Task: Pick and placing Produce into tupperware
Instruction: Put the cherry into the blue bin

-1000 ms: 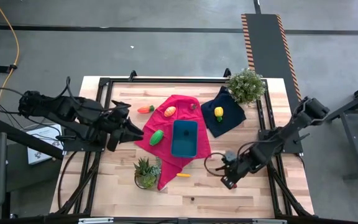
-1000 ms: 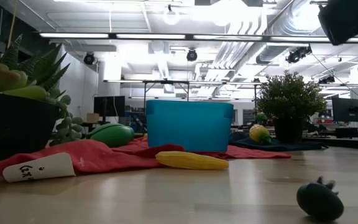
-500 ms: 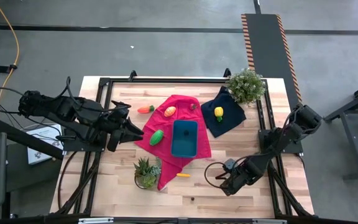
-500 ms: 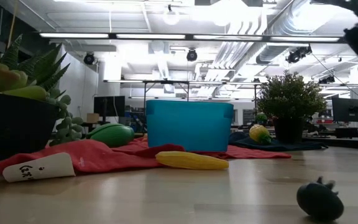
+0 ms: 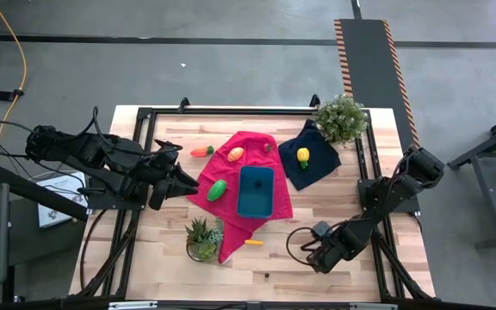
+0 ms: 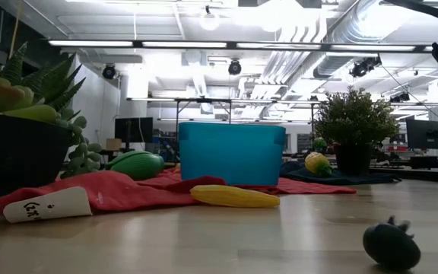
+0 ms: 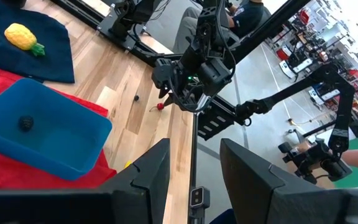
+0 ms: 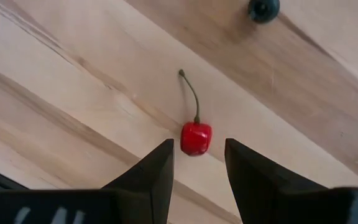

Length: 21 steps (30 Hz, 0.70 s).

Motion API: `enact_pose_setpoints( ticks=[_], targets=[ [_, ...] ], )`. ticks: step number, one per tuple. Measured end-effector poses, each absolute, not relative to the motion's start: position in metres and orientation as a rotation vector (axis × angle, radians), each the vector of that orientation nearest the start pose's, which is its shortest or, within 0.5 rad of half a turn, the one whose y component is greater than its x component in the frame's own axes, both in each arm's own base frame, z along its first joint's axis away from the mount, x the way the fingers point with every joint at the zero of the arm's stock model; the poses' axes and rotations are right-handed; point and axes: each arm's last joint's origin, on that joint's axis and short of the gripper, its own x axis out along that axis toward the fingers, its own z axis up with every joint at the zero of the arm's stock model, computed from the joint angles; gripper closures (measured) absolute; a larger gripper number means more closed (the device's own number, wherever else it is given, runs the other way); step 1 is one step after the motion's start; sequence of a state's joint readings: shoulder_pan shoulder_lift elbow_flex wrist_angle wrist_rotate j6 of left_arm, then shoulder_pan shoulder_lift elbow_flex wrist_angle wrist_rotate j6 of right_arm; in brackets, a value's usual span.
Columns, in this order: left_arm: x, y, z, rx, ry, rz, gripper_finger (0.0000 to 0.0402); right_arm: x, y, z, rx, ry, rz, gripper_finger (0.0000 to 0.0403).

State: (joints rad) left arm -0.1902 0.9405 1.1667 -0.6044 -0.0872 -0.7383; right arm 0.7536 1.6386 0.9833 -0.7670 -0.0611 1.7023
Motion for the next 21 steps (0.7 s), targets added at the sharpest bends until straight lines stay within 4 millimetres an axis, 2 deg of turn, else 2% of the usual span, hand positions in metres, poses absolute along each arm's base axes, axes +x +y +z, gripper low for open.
enact_pose_setpoints(
  ticks=[21],
  targets=[
    [0.1767, -0.0314, 0.3945, -0.676, 0.394, 0.041, 0.0273, 0.2038, 0.1966, 0.1694, 0.856, 1.436, -0.600, 0.0268]
  ],
)
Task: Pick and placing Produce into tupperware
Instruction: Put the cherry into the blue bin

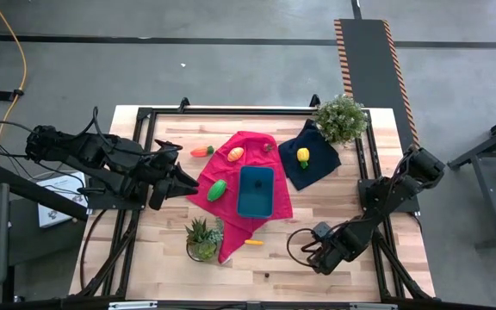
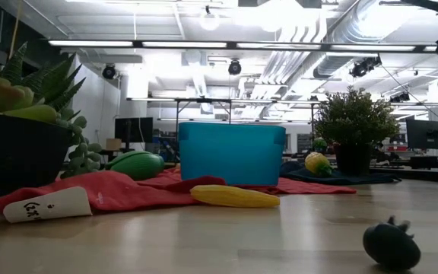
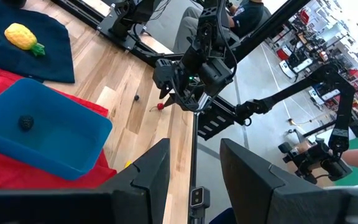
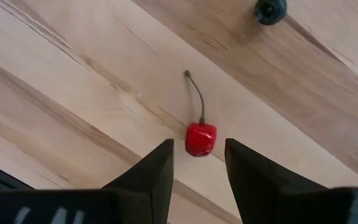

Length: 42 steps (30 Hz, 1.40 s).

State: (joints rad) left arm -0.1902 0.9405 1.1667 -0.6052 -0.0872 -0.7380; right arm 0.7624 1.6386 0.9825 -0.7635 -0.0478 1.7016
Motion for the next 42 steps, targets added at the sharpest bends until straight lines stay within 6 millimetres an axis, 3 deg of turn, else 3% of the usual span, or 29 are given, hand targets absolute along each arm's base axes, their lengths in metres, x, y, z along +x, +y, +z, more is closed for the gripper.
enact_pose_setpoints(
  ticks=[42],
  targets=[
    [0.1766, -0.0314, 0.3939, -0.675, 0.399, 0.043, 0.0273, 0.2060, 0.1995, 0.1630, 0.847, 1.425, -0.602, 0.0268]
  ],
)
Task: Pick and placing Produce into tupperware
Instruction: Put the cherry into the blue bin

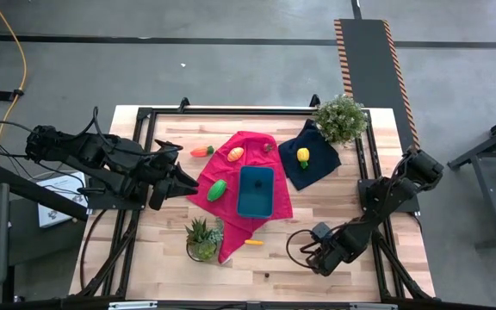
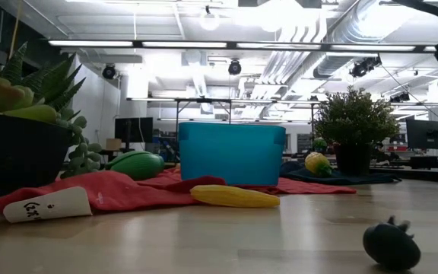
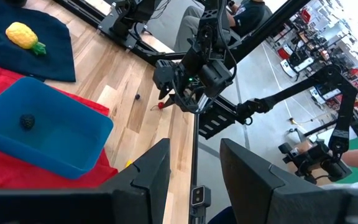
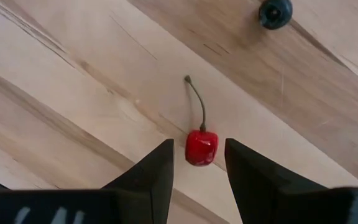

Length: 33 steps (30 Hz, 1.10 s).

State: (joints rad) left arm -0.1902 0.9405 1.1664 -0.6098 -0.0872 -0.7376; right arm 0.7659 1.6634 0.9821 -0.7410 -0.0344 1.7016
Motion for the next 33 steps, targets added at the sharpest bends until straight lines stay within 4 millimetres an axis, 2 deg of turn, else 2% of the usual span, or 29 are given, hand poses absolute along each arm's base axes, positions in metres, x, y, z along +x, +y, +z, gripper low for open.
enact_pose_setpoints(
  ticks=[19, 33],
  targets=[
    [0.177, -0.031, 0.394, -0.675, 0.399, 0.043, 0.0273, 0.207, 0.207, 0.148, 0.838, 1.463, -0.626, 0.0268],
    [0.177, -0.031, 0.394, -0.675, 0.400, 0.043, 0.0273, 0.207, 0.206, 0.147, 0.837, 1.456, -0.635, 0.0269]
  ],
)
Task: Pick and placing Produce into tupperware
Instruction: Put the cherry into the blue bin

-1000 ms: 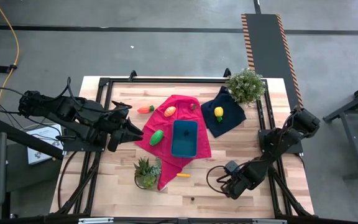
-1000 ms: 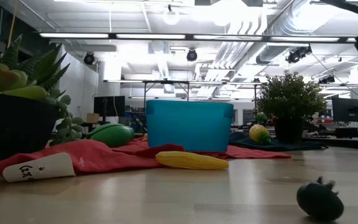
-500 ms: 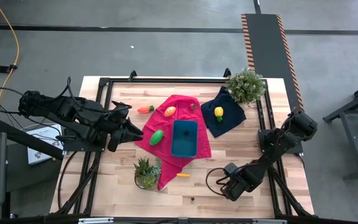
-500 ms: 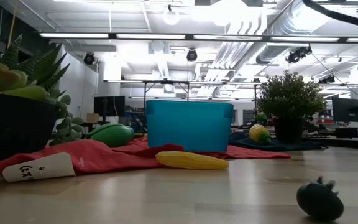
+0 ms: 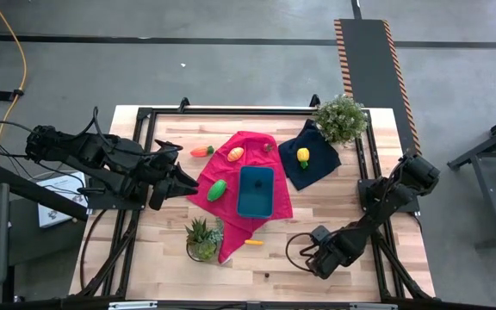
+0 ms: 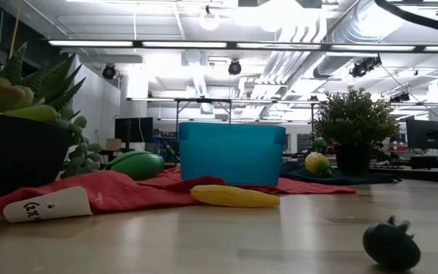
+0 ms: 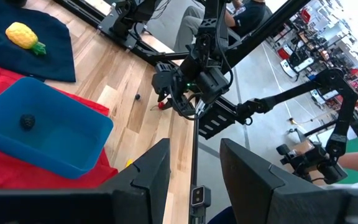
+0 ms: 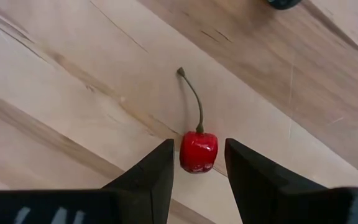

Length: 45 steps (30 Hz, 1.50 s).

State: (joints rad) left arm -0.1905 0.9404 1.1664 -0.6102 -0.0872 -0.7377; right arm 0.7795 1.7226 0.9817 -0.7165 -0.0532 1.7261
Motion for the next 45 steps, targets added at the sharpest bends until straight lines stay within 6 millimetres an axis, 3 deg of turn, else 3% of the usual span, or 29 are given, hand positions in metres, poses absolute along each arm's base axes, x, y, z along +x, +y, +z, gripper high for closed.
enact_pose_setpoints(
  ticks=[14, 25, 35, 45],
  targets=[
    [0.176, -0.031, 0.392, -0.671, 0.418, 0.050, 0.0273, 0.207, 0.207, 0.147, 0.841, 1.454, -0.635, 0.0326],
    [0.176, -0.031, 0.392, -0.671, 0.419, 0.051, 0.0273, 0.209, 0.209, 0.149, 0.850, 1.450, -0.608, 0.0331],
    [0.176, -0.031, 0.392, -0.671, 0.419, 0.051, 0.0273, 0.243, 0.207, 0.177, 0.832, 1.398, -0.402, 0.0332],
    [0.176, -0.031, 0.392, -0.671, 0.419, 0.051, 0.0273, 0.278, 0.174, 0.192, 0.726, 1.345, -0.297, 0.0332]
  ],
)
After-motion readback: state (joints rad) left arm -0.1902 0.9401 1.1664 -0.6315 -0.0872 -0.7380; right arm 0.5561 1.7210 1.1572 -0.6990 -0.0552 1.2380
